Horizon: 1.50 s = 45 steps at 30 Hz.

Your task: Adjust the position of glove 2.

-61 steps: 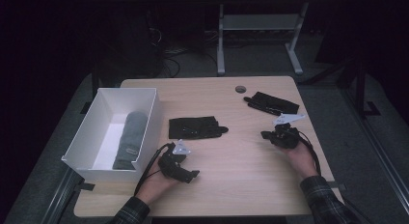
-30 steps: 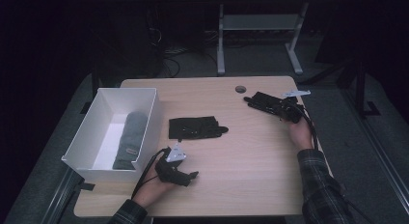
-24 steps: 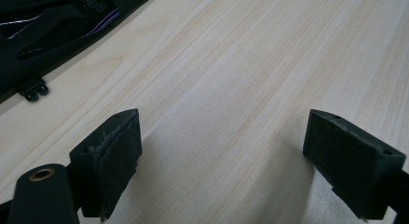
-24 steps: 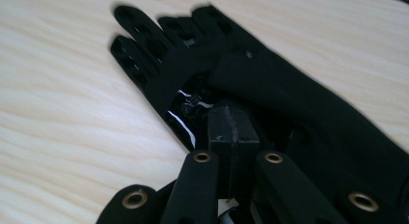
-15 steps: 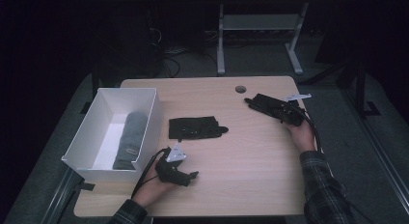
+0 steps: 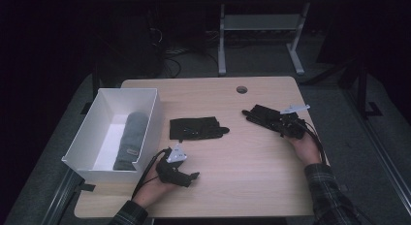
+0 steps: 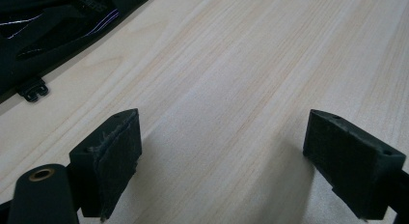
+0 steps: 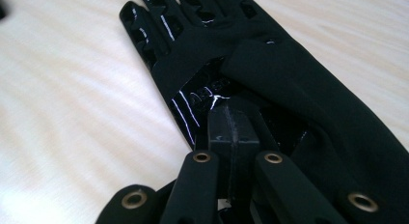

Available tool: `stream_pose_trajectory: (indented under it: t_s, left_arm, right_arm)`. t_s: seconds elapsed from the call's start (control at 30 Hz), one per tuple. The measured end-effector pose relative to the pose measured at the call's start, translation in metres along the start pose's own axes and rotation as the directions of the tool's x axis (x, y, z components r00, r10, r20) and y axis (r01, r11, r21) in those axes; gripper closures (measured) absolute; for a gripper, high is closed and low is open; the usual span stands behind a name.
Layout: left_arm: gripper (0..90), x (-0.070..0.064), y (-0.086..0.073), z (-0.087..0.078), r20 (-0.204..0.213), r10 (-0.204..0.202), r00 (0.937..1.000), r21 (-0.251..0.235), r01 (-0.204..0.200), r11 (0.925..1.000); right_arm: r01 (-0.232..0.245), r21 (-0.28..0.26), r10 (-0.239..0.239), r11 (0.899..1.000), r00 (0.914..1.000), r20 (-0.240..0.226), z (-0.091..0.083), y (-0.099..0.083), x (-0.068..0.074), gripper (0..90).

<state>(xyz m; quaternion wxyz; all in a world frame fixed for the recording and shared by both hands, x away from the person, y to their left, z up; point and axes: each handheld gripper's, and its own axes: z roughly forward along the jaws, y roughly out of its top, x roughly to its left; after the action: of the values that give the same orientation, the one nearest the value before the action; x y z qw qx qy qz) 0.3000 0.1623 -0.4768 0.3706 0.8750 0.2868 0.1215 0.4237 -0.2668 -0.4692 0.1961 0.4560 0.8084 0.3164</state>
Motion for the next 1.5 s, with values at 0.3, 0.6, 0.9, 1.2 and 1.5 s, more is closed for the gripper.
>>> stream_pose_trajectory:
  t_s: [0.3, 0.6, 0.9, 1.2, 1.5]
  left_arm:
    - [12.8, 0.000, 0.000, 0.000, 0.000, 0.000, 1.0000, 0.000, 0.000, 1.0000]
    - [12.8, 0.000, 0.000, 0.000, 0.000, 0.000, 1.0000, 0.000, 0.000, 1.0000]
    - [12.8, 0.000, 0.000, 0.000, 0.000, 0.002, 1.0000, 0.000, -0.002, 1.0000]
    - [12.8, 0.000, 0.000, 0.000, 0.000, 0.002, 1.0000, 0.000, -0.002, 1.0000]
    - [12.8, 0.000, 0.000, 0.000, -0.001, 0.002, 1.0000, 0.001, -0.002, 1.0000]
  right_arm:
    - [0.048, 0.026, -0.046, 0.999, 0.9961, -0.076, -0.017, -0.011, 0.026, 90.0]
    - [0.109, 0.035, -0.103, 0.993, 0.9825, -0.155, -0.031, -0.022, 0.057, 90.0]
    - [0.087, -0.023, -0.089, 0.996, 0.9893, -0.116, -0.052, -0.021, 0.038, 89.9]
    - [0.079, 0.041, -0.074, 0.996, 0.9904, -0.117, -0.055, -0.039, 0.020, 88.6]
    - [0.165, 0.102, -0.140, 0.981, 0.9674, -0.211, -0.053, -0.037, 0.035, 90.0]
